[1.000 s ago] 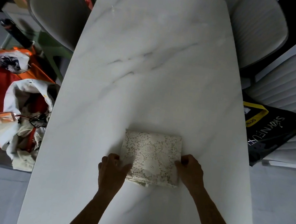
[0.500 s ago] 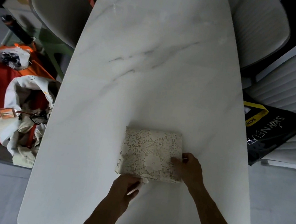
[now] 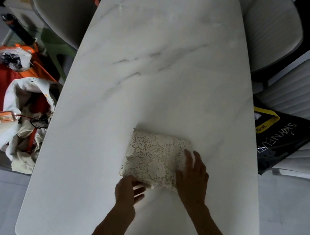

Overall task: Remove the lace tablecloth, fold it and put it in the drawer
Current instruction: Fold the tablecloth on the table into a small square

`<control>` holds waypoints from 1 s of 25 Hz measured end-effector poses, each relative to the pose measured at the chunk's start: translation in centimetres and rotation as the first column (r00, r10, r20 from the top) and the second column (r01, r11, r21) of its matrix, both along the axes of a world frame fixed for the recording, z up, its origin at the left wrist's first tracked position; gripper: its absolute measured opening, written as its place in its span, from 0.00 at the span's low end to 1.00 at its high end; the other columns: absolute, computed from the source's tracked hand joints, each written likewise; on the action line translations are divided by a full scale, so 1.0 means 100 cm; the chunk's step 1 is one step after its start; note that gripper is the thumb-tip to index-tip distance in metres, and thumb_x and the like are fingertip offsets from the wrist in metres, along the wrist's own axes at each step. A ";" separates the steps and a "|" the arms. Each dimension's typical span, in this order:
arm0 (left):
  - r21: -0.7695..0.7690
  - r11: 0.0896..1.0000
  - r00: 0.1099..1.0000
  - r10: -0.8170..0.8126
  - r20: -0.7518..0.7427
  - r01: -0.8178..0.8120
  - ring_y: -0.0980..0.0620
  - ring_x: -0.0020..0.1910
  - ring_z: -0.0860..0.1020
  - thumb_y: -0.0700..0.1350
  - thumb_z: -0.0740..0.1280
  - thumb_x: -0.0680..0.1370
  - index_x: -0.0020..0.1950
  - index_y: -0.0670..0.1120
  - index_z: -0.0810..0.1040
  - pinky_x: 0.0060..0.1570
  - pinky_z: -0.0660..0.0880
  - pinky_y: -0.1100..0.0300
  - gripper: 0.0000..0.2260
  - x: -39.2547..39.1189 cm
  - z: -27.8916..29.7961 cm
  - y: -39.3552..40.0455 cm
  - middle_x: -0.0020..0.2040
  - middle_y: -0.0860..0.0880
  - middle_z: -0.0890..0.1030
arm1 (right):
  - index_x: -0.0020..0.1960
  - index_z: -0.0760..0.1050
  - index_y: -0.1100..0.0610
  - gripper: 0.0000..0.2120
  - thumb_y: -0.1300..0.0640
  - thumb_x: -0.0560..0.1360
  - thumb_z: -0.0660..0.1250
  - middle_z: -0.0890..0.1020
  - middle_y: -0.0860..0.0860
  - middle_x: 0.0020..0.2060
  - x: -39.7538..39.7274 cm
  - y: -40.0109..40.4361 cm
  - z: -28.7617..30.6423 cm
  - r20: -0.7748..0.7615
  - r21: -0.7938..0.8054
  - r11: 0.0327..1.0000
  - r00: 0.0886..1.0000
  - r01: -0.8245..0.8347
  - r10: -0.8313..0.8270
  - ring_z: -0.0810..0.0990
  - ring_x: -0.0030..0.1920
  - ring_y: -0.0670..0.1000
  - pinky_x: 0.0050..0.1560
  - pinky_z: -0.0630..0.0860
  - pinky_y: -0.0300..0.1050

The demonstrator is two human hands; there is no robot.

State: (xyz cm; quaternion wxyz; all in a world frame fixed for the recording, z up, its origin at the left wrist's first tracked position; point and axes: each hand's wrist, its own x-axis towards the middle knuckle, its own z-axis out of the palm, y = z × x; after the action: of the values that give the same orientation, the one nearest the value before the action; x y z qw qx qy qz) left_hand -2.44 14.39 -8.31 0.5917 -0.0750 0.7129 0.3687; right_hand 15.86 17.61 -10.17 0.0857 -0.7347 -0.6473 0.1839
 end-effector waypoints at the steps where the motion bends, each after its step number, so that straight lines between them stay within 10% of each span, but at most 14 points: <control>1: 0.024 0.999 0.985 -0.018 -0.173 0.023 0.42 0.44 0.80 0.42 0.63 0.78 0.54 0.46 0.73 0.43 0.77 0.51 0.06 -0.009 0.000 -0.002 0.49 0.41 0.81 | 0.77 0.59 0.50 0.33 0.53 0.75 0.66 0.63 0.57 0.76 -0.005 -0.006 -0.002 0.121 0.032 0.985 0.979 -0.168 0.164 0.66 0.72 0.62 0.64 0.72 0.59; 4: 0.068 0.877 0.663 -0.307 -0.683 0.476 0.41 0.61 0.73 0.48 0.67 0.78 0.66 0.51 0.68 0.58 0.73 0.43 0.18 -0.025 -0.001 0.006 0.65 0.44 0.73 | 0.76 0.63 0.49 0.29 0.52 0.76 0.65 0.62 0.56 0.77 -0.017 -0.017 -0.011 0.201 -0.039 0.931 0.910 -0.362 0.362 0.61 0.75 0.64 0.66 0.68 0.67; 8: -0.173 0.530 0.236 -0.615 -0.752 0.830 0.40 0.63 0.68 0.47 0.70 0.75 0.75 0.47 0.60 0.61 0.70 0.45 0.32 -0.030 -0.011 0.039 0.68 0.43 0.70 | 0.72 0.67 0.44 0.23 0.48 0.78 0.62 0.54 0.50 0.79 -0.022 -0.005 -0.014 0.053 -0.168 0.958 0.968 -0.234 0.246 0.50 0.78 0.60 0.71 0.61 0.67; 12: -0.017 0.672 0.619 -0.691 -0.372 0.740 0.45 0.51 0.81 0.37 0.76 0.65 0.60 0.44 0.74 0.50 0.82 0.49 0.25 -0.048 -0.010 0.070 0.55 0.45 0.82 | 0.68 0.72 0.48 0.22 0.51 0.74 0.67 0.53 0.52 0.79 -0.019 0.008 -0.008 -0.107 -0.224 0.969 0.986 0.102 -0.129 0.61 0.74 0.58 0.65 0.70 0.52; 15: 0.087 0.691 0.678 -0.665 -0.313 0.718 0.46 0.48 0.81 0.41 0.71 0.67 0.51 0.50 0.75 0.50 0.81 0.44 0.14 -0.048 0.009 0.070 0.49 0.46 0.82 | 0.64 0.73 0.49 0.20 0.58 0.73 0.69 0.68 0.54 0.70 0.000 0.012 0.009 -0.263 -0.345 0.894 0.885 0.286 -0.384 0.78 0.52 0.56 0.49 0.76 0.44; 19: 0.287 0.701 0.757 -0.590 -0.281 0.653 0.53 0.38 0.83 0.43 0.70 0.72 0.59 0.61 0.70 0.35 0.79 0.59 0.21 -0.041 0.049 0.046 0.44 0.46 0.85 | 0.54 0.82 0.54 0.18 0.71 0.72 0.61 0.79 0.57 0.33 0.026 0.011 0.052 -0.536 -0.579 0.756 0.557 0.305 -0.634 0.74 0.25 0.52 0.22 0.71 0.43; 22: 0.440 0.633 0.767 -0.577 -0.280 0.637 0.53 0.48 0.84 0.41 0.70 0.74 0.66 0.74 0.65 0.40 0.80 0.61 0.33 -0.041 0.088 0.034 0.50 0.51 0.86 | 0.46 0.86 0.51 0.22 0.71 0.73 0.59 0.83 0.55 0.41 0.046 0.012 0.090 -0.661 -0.570 0.767 0.389 0.296 -0.642 0.79 0.38 0.54 0.36 0.76 0.46; 25: 0.550 0.589 0.800 -0.516 -0.307 0.592 0.50 0.60 0.80 0.37 0.71 0.71 0.67 0.63 0.74 0.55 0.79 0.53 0.29 -0.032 0.131 0.015 0.62 0.52 0.82 | 0.50 0.85 0.49 0.20 0.69 0.74 0.61 0.84 0.48 0.52 0.057 0.014 0.125 -0.780 -0.519 0.839 0.312 0.162 -0.542 0.82 0.51 0.56 0.49 0.80 0.55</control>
State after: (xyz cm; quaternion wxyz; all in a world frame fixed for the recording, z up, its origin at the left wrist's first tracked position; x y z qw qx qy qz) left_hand -5.61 15.89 4.80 0.6252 0.3712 0.5699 0.3829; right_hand 21.57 18.96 2.28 0.3314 -0.6404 -0.2694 0.6384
